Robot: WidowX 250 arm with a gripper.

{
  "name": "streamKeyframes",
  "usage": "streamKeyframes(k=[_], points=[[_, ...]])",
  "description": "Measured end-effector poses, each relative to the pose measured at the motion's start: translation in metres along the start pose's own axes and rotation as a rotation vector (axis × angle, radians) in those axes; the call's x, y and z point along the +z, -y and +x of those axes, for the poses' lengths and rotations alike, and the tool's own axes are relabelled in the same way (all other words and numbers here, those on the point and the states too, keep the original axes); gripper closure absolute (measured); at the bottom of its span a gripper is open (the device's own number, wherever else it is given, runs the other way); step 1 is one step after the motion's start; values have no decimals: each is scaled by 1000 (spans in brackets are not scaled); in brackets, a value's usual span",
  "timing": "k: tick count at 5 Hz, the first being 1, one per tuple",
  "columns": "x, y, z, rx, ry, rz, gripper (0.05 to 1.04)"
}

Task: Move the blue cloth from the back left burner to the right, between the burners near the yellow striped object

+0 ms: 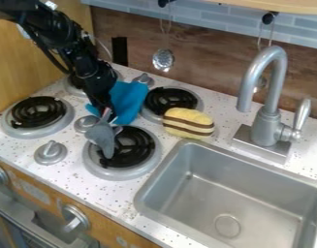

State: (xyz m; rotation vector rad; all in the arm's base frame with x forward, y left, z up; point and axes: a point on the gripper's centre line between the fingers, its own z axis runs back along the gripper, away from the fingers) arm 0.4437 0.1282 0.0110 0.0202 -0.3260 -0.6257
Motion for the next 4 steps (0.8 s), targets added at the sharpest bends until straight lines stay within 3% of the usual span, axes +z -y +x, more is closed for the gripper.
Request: streamKeyframes(k=[3,4], points=[[-1,19,16,-19,36,-42,83],[11,33,22,-60,61,-52,83]])
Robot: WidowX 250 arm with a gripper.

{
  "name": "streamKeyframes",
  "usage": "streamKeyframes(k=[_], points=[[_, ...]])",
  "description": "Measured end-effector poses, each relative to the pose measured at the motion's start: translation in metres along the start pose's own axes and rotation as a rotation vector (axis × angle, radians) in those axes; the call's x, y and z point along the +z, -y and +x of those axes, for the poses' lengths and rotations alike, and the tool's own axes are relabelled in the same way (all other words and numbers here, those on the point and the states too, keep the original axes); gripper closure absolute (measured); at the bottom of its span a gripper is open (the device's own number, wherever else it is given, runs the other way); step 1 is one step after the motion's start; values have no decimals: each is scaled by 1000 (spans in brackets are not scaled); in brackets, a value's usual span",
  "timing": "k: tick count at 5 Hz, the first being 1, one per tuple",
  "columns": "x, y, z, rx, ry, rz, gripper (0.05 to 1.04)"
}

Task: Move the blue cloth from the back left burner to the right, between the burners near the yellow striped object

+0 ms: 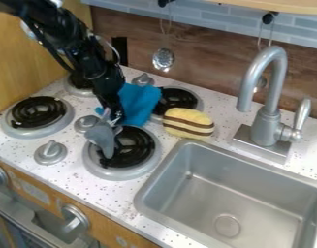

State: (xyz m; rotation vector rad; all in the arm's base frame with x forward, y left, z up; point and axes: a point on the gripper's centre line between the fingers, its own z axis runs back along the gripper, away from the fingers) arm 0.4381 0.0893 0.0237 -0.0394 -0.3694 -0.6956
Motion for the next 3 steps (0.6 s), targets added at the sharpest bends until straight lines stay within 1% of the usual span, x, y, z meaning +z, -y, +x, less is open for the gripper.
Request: streamKeyframes(k=[1,2,3], points=[[7,20,13,-51,17,-20,83],[5,25,17,-63,16,-30,83],[7,22,19,-51,20,-23,83]])
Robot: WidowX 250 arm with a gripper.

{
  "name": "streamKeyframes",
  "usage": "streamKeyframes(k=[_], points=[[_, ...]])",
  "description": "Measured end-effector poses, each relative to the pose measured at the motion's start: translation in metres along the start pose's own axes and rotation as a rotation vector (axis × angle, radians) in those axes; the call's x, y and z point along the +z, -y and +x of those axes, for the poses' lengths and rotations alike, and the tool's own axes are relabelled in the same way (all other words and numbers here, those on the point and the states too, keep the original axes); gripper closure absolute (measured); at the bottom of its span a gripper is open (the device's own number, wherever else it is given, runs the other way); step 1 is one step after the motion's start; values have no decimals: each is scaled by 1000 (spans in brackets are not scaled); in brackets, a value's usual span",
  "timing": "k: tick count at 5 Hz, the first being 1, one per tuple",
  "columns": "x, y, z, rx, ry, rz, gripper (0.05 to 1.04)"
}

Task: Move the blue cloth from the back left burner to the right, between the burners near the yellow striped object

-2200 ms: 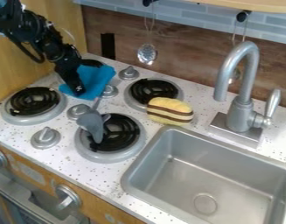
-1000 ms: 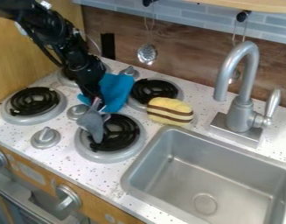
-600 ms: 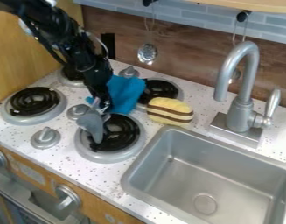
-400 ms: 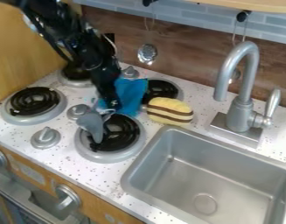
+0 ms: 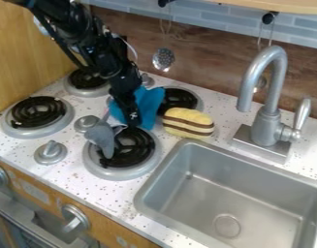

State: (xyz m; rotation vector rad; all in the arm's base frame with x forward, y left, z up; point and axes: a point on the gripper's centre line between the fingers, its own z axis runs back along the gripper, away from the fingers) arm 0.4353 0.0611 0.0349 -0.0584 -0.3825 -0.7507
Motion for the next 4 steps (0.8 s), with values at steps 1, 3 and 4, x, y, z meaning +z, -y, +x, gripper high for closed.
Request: streamKeyframes(k=[1,3,4], points=[[3,-4,0,4,6,12,83],[45,-20,-2,24,34,115,83],[92,-25,-7,33,54,211,83]])
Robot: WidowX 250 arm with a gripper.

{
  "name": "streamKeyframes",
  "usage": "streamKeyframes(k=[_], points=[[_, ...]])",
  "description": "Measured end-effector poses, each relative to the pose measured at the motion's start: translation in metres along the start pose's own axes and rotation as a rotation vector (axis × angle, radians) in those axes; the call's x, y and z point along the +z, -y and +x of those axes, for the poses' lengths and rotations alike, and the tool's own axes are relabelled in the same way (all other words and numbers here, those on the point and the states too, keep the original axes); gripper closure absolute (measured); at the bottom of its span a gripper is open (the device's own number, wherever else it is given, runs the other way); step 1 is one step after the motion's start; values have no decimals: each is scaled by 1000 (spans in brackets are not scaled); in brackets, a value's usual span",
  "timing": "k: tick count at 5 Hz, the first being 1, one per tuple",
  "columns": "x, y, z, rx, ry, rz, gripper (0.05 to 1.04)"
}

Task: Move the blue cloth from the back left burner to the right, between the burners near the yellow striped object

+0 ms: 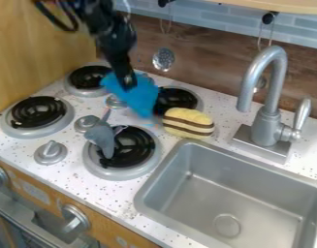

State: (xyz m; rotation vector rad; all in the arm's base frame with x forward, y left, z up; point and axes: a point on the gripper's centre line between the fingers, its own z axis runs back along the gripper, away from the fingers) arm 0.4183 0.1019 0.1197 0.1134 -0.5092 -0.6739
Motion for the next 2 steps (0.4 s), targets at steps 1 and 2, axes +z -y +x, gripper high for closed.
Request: streamKeyframes(k=[1,2], points=[[24,-5,-4,-1,11,60,83],[37,-4,-9,8,22,104,83]])
